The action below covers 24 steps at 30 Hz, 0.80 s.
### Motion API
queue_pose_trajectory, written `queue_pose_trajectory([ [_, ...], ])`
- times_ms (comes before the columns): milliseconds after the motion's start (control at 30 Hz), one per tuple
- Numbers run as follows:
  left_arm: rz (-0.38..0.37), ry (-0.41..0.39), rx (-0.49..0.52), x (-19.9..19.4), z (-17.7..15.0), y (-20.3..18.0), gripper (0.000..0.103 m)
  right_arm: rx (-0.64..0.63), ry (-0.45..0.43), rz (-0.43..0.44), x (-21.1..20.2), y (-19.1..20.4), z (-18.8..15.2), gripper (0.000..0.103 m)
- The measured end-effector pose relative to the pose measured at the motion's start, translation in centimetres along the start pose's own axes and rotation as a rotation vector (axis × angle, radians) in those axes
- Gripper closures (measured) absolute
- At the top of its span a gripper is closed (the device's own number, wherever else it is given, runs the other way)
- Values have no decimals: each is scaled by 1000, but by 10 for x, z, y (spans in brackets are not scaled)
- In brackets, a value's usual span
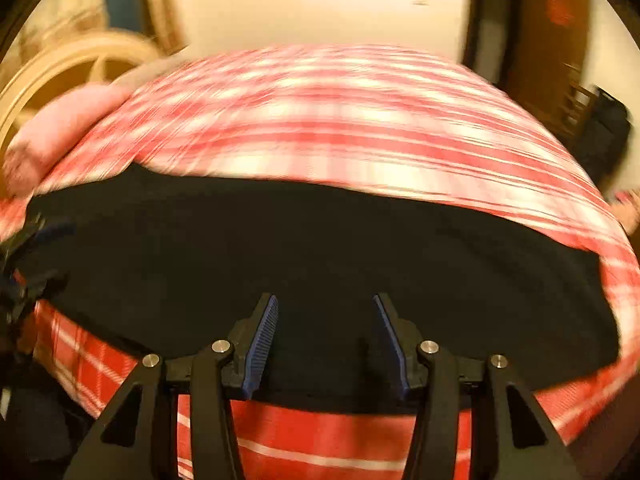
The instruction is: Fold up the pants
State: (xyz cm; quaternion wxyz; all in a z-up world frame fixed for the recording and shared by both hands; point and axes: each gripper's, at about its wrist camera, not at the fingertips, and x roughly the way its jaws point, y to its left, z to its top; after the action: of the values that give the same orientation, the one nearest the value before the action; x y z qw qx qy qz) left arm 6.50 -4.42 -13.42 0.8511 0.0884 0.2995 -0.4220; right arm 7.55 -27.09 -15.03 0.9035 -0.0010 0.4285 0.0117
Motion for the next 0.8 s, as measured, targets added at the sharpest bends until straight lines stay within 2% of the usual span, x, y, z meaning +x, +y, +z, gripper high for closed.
queue_pose_trajectory([
  [67, 7, 11, -13, 1, -4, 4, 22, -39, 82, 19, 21, 19, -8, 53],
  [167, 44, -9, 5, -16, -14, 8, 22, -126, 44, -55, 15, 39, -29, 53],
  [300, 120, -47, 4, -49, -20, 24, 22, -130, 86, -20, 4, 34, -34, 53],
  [367, 193, -59, -7, -68, -23, 40, 22, -174, 10, 13, -9, 47, -29, 53],
  [433, 285, -61, -29, -88, -27, 62, 22, -250, -22, 45, -14, 68, -27, 53],
  [500, 381, -54, -72, -109, -34, 89, 22, -374, -24, 27, -7, 97, -30, 53],
  [567, 451, -47, -130, -127, -44, 112, 22, -436, -14, 5, 4, 113, -33, 53],
  [667, 537, -45, -255, -154, -65, 148, 22, -450, -33, -9, 15, 122, -33, 55],
  [700, 554, -46, -284, -159, -72, 155, 22, -439, -31, 4, 17, 122, -32, 66],
  [733, 577, -44, -318, -164, -80, 164, 22, -425, -23, 31, 17, 122, -30, 86],
  [767, 595, -40, -345, -167, -87, 171, 22, -425, -22, 41, 18, 123, -28, 98],
  [800, 611, -37, -381, -170, -95, 179, 22, -451, -23, 20, 18, 127, -29, 100],
])
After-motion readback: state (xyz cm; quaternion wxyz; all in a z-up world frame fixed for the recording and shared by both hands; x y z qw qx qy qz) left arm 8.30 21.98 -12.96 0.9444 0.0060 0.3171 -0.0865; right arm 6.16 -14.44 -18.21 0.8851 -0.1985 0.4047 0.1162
